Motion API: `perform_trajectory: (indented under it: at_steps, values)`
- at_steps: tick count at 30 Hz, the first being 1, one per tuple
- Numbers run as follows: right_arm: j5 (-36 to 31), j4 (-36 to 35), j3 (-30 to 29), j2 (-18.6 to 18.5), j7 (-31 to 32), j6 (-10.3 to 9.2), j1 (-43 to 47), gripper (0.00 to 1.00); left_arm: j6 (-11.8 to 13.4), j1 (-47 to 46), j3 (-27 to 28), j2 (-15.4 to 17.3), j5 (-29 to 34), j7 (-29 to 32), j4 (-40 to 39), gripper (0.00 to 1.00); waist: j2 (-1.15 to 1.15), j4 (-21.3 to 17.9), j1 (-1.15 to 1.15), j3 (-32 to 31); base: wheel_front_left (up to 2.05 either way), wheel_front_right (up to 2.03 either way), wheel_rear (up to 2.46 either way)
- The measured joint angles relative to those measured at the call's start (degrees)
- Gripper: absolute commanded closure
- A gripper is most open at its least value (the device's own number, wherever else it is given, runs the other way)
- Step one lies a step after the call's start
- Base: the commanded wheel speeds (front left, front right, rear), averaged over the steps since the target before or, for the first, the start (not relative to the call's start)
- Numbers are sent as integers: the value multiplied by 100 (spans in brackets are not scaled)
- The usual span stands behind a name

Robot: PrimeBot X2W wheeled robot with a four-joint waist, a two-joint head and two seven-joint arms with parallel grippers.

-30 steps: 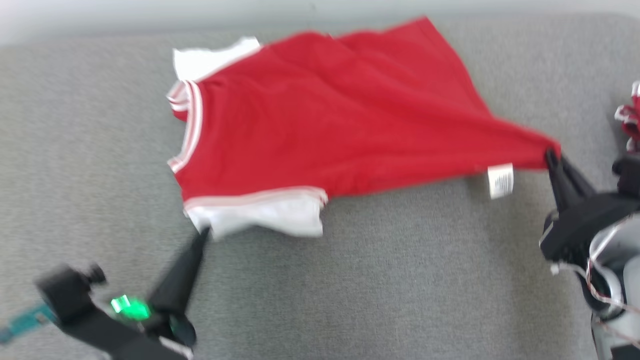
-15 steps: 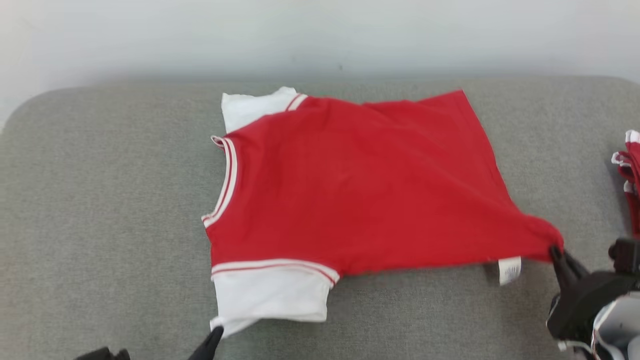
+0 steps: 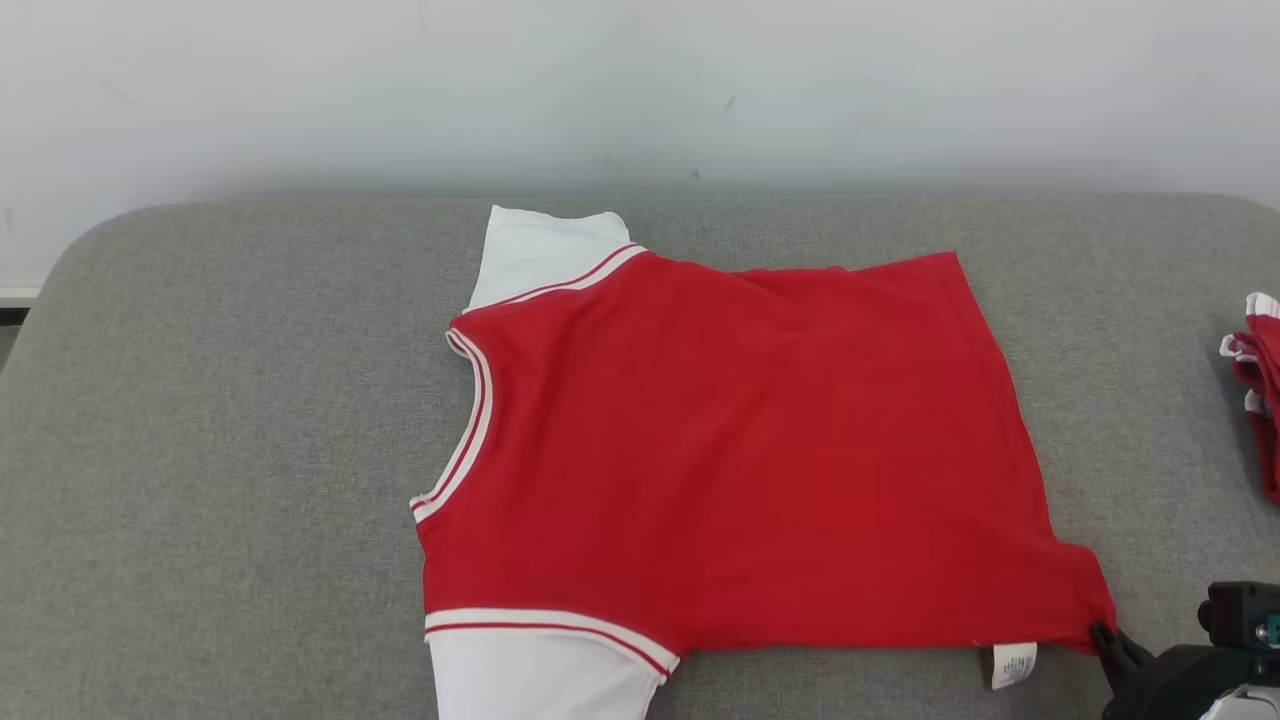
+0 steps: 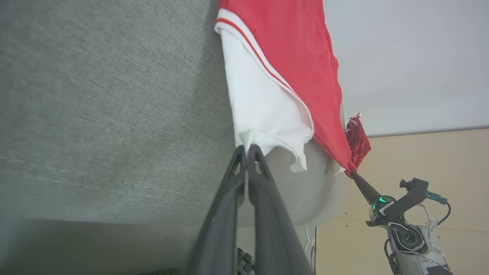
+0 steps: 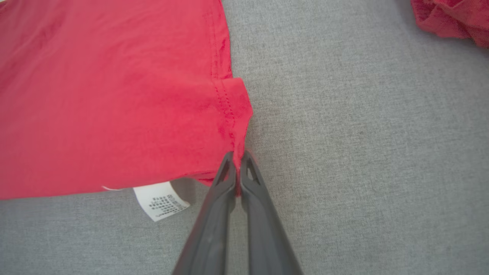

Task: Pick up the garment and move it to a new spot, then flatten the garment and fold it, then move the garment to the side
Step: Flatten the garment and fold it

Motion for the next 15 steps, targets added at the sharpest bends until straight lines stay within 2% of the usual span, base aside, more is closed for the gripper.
perform_trajectory:
  at_steps: [8, 15]
  values:
    - [27, -142, 60, 25, 182, 0, 247, 100, 0, 110, -44, 98, -42, 96, 107, 100, 0, -64, 0, 11, 0, 0, 0]
    - [104, -358, 175, 19, -66, 0, 116, 100, 0, -152, 131, 101, 510, -331, 65, 100, 0, -129, 0, 59, 0, 0, 0]
